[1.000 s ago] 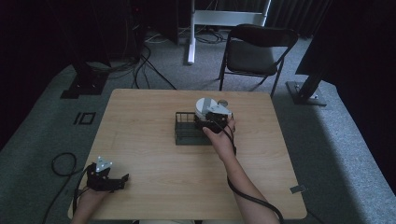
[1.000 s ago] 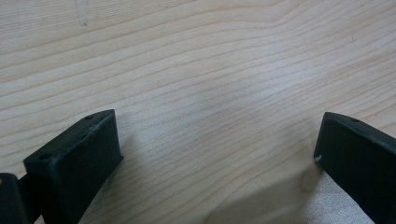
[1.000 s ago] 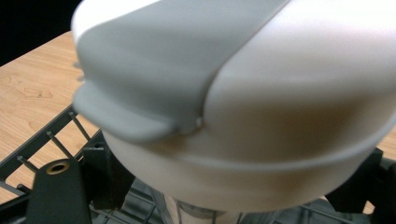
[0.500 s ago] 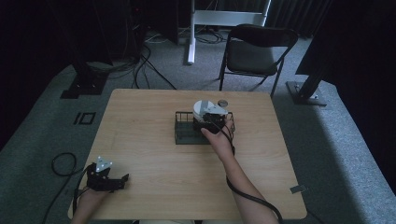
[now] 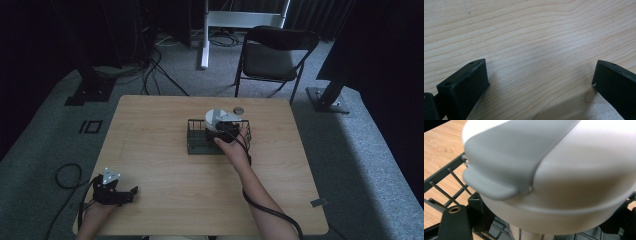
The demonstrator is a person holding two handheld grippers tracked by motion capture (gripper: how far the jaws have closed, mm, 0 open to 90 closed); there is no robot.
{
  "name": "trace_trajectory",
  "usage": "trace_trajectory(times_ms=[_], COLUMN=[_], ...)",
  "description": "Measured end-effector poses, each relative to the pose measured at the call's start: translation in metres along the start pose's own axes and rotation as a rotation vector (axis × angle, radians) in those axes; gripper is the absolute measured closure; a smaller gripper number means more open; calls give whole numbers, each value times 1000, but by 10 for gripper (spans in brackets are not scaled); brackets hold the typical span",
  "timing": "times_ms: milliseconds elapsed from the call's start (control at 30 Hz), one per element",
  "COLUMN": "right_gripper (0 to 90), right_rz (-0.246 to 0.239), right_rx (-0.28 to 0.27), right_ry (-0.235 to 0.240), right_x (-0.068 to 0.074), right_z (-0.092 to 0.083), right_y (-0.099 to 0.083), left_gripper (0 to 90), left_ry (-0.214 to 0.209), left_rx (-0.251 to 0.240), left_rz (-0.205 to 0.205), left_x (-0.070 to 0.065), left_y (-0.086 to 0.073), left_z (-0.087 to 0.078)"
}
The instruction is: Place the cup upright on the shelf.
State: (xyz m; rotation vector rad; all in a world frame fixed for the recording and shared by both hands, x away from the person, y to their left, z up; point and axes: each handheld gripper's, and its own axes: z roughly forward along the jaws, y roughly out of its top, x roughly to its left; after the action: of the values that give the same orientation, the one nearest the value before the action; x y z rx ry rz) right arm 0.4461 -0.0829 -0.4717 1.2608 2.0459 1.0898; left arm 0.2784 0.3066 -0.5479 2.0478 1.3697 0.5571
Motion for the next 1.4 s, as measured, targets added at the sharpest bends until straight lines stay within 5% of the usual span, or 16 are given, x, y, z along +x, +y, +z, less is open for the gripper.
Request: trace_trajectory(times_ms=[633, 1400], right_gripper=[179, 127], right_rz=[-23, -35], right_rx=[27, -28], right_ry=[51, 90], right_x=[-6, -13], right_z=[-5, -30], right_y=[-2, -12], left_gripper=[6, 5], left_ry=[0, 0], left_rx=[0, 0], left_rz=[0, 0], left_x=[0, 0], left_y=[0, 0], left_z=[0, 0])
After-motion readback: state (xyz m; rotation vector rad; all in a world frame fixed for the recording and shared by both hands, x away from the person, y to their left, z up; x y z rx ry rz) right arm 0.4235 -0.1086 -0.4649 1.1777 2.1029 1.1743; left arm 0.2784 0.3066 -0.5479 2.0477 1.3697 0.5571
